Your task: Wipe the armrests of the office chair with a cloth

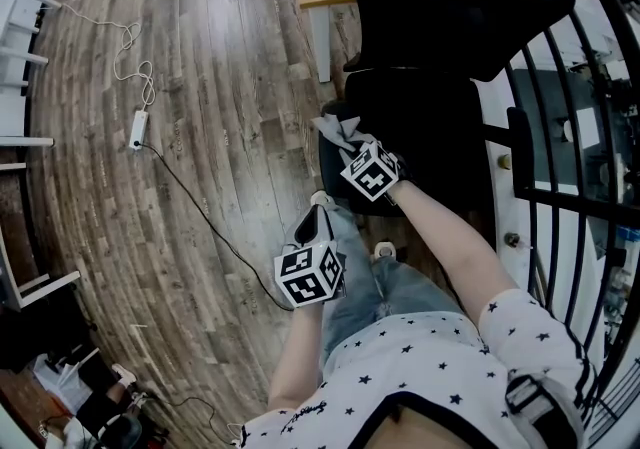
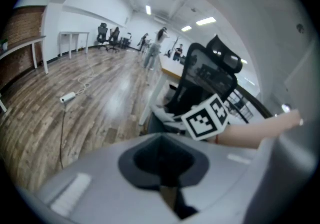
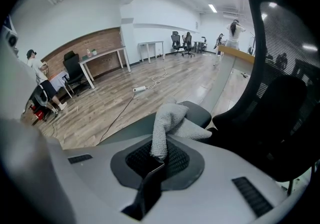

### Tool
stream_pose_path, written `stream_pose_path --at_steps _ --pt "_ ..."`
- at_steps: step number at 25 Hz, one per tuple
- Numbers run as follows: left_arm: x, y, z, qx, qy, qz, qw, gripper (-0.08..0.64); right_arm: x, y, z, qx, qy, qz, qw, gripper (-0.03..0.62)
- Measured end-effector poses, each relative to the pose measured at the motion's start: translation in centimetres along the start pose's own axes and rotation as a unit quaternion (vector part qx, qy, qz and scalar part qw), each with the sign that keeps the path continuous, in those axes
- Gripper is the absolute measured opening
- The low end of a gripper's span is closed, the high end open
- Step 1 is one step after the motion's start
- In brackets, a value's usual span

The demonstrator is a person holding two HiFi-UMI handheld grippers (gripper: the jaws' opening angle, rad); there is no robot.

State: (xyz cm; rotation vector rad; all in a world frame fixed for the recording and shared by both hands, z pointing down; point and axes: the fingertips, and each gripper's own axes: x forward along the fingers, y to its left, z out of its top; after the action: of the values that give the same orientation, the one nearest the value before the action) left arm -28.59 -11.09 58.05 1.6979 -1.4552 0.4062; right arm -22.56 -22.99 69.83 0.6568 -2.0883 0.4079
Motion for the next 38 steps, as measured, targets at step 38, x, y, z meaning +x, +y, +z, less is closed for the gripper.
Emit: stream_pose_path --at_steps 38 --pt "-3.3 -0.9 -2.0 -0.009 -0.018 0.023 0.9995 0.005 -2.6 8.1 -4.1 -0.035 0.009 0.06 0.998 0.029"
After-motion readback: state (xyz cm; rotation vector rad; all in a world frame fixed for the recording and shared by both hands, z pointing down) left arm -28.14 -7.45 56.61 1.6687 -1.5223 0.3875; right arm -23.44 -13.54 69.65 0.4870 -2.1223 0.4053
